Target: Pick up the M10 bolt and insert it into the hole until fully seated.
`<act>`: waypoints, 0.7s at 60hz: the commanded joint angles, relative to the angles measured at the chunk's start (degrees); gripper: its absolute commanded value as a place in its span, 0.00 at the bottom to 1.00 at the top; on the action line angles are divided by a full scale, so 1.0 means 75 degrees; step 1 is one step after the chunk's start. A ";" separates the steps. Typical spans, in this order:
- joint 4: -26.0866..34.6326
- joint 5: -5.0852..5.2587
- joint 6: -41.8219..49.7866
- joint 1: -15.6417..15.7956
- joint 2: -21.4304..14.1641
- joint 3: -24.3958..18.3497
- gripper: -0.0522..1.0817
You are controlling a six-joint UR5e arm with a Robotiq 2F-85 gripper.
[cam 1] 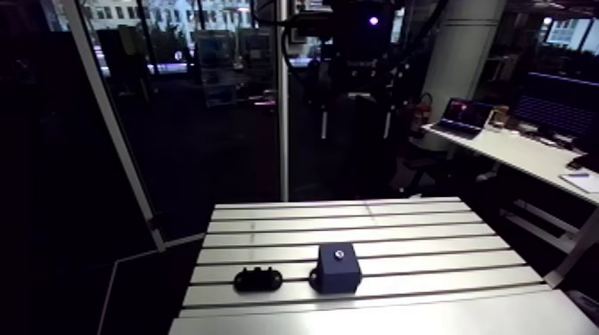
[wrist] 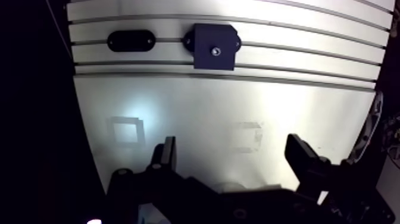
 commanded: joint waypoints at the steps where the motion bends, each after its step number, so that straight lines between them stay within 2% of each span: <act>1: -0.0028 -0.0006 -0.0001 0.0010 0.0010 0.0045 0.05; 34: -0.0265 0.0051 0.0022 0.0010 0.0022 0.0022 0.05; 42: -0.0790 0.0212 0.0092 -0.0002 -0.0023 0.0042 0.05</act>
